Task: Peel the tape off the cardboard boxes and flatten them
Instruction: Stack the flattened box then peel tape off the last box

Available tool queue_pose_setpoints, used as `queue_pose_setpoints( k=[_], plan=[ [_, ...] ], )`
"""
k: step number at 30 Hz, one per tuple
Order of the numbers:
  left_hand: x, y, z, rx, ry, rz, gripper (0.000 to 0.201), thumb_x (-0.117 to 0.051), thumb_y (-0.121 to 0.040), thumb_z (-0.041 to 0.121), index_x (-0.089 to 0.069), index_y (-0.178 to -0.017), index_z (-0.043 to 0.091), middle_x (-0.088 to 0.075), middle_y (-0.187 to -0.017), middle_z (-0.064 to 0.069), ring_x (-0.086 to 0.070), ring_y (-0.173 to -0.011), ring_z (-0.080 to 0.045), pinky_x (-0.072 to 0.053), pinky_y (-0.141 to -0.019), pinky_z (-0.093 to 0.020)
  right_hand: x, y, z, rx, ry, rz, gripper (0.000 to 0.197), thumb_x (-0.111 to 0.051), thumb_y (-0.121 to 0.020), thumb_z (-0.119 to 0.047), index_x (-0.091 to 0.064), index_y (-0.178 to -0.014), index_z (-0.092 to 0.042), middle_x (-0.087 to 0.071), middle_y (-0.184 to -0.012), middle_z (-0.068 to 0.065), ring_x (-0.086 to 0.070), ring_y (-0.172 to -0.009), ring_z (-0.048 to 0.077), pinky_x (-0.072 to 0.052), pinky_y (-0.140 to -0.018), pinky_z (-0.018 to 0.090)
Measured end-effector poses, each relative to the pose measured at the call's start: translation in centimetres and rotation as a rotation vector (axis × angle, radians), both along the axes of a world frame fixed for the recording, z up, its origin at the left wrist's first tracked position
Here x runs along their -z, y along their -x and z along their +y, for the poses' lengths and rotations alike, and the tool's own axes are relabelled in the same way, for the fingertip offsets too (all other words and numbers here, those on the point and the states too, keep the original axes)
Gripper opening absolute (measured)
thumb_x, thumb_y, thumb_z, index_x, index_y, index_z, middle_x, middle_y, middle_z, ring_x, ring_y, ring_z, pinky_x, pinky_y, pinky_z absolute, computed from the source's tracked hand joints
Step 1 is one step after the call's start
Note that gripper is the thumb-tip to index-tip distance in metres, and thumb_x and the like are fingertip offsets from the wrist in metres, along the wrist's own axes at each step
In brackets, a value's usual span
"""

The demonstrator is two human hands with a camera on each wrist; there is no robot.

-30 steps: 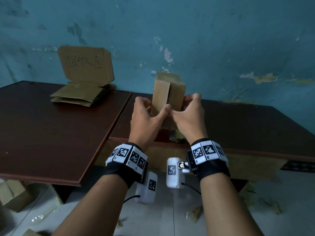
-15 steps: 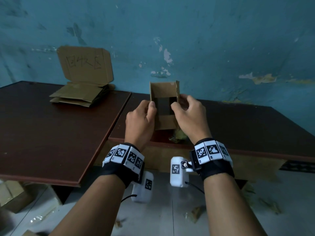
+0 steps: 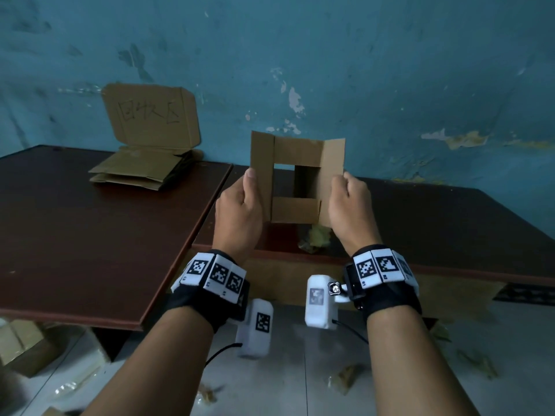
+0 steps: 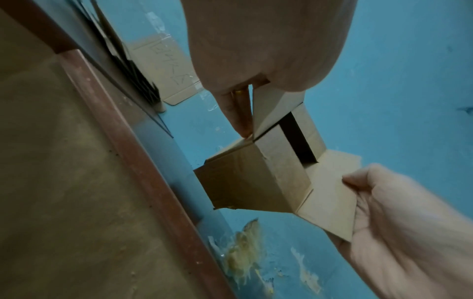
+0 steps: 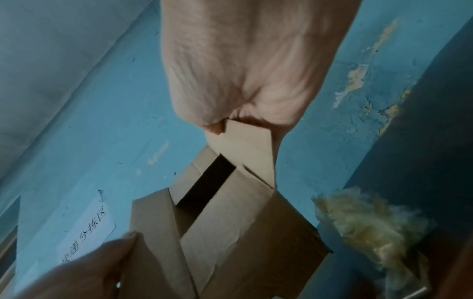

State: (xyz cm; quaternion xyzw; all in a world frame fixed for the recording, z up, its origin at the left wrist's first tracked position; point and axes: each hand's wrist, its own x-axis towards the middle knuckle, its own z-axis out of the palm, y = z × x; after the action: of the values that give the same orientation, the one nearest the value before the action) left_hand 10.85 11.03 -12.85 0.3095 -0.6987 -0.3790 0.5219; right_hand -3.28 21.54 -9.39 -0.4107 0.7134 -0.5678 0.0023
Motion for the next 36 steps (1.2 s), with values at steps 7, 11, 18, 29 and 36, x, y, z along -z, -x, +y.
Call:
queue_pose_setpoints(
  k=[7, 11, 18, 29, 36],
  plan=[
    [0.2, -0.2, -0.6, 0.011, -0.142, 0.142, 0.055, -0.03, -0.115, 0.048, -0.073, -0.113, 0.014, -0.074, -0.103, 0.002, -0.068, -0.101, -0.01, -0.055, -0.093, -0.037, -0.1, -1.2, -0.4, -0.093, 0.007, 0.047, 0.04, -0.039, -0.108, -0.006, -0.035, -0.075, -0.029, -0.039, -0.071, -0.011, -0.045, -0.051, -0.008, -0.034, -0.051, 0.012],
    [0.0, 0.2, 0.4, 0.025, -0.158, 0.06, 0.05, -0.028, -0.106, 0.069, -0.058, -0.103, 0.029, -0.065, -0.092, 0.006, -0.061, -0.096, -0.015, -0.048, -0.09, -0.041, 0.2, -1.6, -1.1, -0.119, 0.011, 0.015, 0.034, -0.042, -0.107, -0.008, -0.038, -0.077, -0.023, -0.04, -0.07, -0.007, -0.041, -0.048, -0.002, -0.032, -0.048, 0.015],
    [0.1, 0.3, -0.1, 0.001, -0.185, 0.108, 0.028, -0.077, -0.096, 0.04, -0.061, -0.117, 0.031, -0.074, -0.11, 0.009, -0.072, -0.103, -0.005, -0.061, -0.084, -0.026, 0.0, -2.3, -1.2, -0.172, 0.074, -0.111, 0.053, -0.057, -0.102, -0.012, -0.038, -0.149, -0.028, -0.058, -0.108, -0.019, -0.062, -0.079, 0.007, -0.054, -0.074, 0.023],
    [0.0, 0.6, 0.6, -0.018, -0.077, 0.071, 0.032, -0.071, -0.09, 0.013, -0.063, -0.116, 0.028, -0.069, -0.107, 0.01, -0.065, -0.099, 0.0, -0.055, -0.085, -0.027, -1.1, -2.5, -1.2, 0.127, 0.008, 0.257, 0.057, -0.088, -0.08, -0.034, -0.055, -0.126, -0.023, -0.047, -0.129, -0.003, -0.057, -0.089, 0.004, -0.045, -0.072, 0.015],
    [0.1, 0.9, 1.7, 0.091, 0.018, 0.059, 0.039, -0.069, -0.088, 0.006, -0.065, -0.122, 0.025, -0.071, -0.111, 0.015, -0.068, -0.102, 0.003, -0.06, -0.086, -0.025, -1.6, -2.8, -0.9, 0.412, -0.153, 0.516, 0.053, -0.084, -0.087, -0.027, -0.052, -0.128, -0.016, -0.057, -0.128, 0.006, -0.068, -0.107, 0.036, -0.052, -0.072, 0.042]
  ],
)
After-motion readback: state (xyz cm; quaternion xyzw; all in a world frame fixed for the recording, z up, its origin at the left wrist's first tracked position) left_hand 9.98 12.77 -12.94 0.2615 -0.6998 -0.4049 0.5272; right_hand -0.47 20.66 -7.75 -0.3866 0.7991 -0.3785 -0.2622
